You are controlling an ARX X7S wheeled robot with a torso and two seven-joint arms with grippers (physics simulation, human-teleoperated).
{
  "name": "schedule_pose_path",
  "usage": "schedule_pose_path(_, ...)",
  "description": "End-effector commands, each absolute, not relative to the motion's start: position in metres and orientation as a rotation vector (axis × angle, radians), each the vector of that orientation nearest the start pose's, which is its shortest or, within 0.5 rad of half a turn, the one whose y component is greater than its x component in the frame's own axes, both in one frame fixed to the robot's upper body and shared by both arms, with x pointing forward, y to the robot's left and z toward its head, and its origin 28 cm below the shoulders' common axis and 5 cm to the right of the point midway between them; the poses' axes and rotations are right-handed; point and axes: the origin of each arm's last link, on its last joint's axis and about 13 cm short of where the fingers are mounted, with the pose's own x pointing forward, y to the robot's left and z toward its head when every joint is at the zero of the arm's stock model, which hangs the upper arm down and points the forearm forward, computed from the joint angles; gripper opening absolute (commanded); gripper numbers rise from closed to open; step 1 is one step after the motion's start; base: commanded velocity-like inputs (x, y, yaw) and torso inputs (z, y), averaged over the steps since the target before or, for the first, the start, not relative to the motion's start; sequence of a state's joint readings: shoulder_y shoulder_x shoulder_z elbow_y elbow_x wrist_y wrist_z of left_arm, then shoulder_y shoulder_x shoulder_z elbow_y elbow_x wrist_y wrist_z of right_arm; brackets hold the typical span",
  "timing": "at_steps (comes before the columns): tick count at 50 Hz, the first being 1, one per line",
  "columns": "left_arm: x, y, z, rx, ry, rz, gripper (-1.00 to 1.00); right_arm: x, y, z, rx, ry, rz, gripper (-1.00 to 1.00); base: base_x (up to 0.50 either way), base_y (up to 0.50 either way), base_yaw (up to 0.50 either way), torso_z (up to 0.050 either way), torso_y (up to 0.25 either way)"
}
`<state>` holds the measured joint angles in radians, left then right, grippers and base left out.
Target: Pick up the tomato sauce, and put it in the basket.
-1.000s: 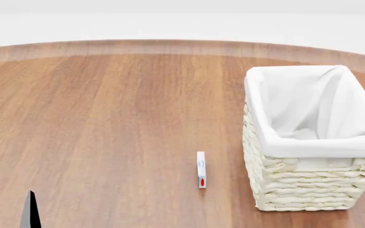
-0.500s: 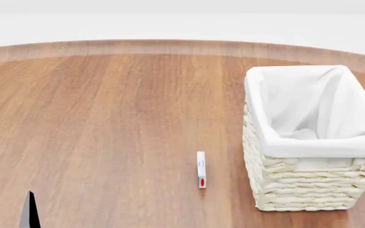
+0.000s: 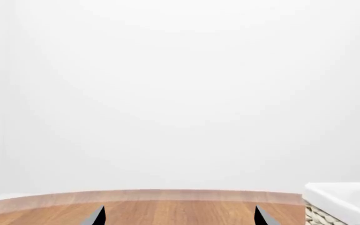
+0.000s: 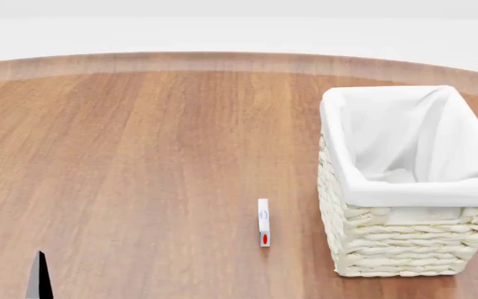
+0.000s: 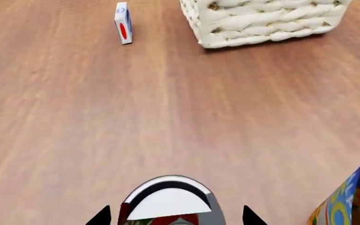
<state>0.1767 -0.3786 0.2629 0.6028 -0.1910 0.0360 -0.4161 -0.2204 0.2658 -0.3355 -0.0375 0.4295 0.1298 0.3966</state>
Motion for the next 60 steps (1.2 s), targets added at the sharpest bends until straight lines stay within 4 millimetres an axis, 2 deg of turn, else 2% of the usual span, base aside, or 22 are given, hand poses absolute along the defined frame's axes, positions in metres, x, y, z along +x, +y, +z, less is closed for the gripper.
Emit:
schedule_pose_path(1, 0.157, 0.206, 0.101, -0.018, -0.366, -0.009, 1.00, 0.127, -0.090, -0.039, 0.094, 0.470, -0.073, 1.00, 0.00, 0.00, 0.00, 0.000, 0.000)
schedule_pose_path(3, 0.157, 0.206, 0.101, -0.017, -0.366, -0.010, 1.00, 0.126, -0.089, -0.038, 0.098, 0.473, -0.067, 1.00, 0.00, 0.00, 0.00, 0.000, 0.000)
schedule_pose_path(4, 0.157, 0.206, 0.101, -0.018, -0.366, -0.011, 1.00, 0.125, -0.089, -0.038, 0.078, 0.461, -0.060, -1.00, 0.00, 0.00, 0.00, 0.000, 0.000)
schedule_pose_path(23, 0.156, 0.205, 0.101, -0.015, -0.366, -0.008, 1.00, 0.125, -0.087, -0.038, 0.084, 0.459, -0.072, -1.00, 0.00, 0.00, 0.00, 0.000, 0.000)
schedule_pose_path(32, 0.156, 0.206, 0.103, -0.016, -0.368, -0.004, 1.00, 0.134, -0.088, -0.011, 0.110, 0.359, -0.078, -1.00, 0.00, 0.00, 0.00, 0.000, 0.000)
schedule_pose_path(36, 0.155, 0.206, 0.103, -0.016, -0.370, -0.003, 1.00, 0.136, -0.086, 0.015, 0.103, 0.265, -0.071, -1.00, 0.00, 0.00, 0.00, 0.000, 0.000)
schedule_pose_path(43, 0.155, 0.207, 0.104, -0.020, -0.371, -0.001, 1.00, 0.135, -0.084, 0.045, 0.103, 0.173, -0.048, -1.00, 0.00, 0.00, 0.00, 0.000, 0.000)
schedule_pose_path(52, 0.155, 0.208, 0.102, -0.025, -0.368, 0.003, 1.00, 0.134, -0.082, 0.063, 0.078, 0.096, -0.024, -1.00, 0.00, 0.00, 0.00, 0.000, 0.000)
schedule_pose_path(60, 0.155, 0.209, 0.099, -0.024, -0.366, 0.007, 1.00, 0.134, -0.083, 0.086, 0.080, 0.009, -0.005, -1.00, 0.00, 0.00, 0.00, 0.000, 0.000)
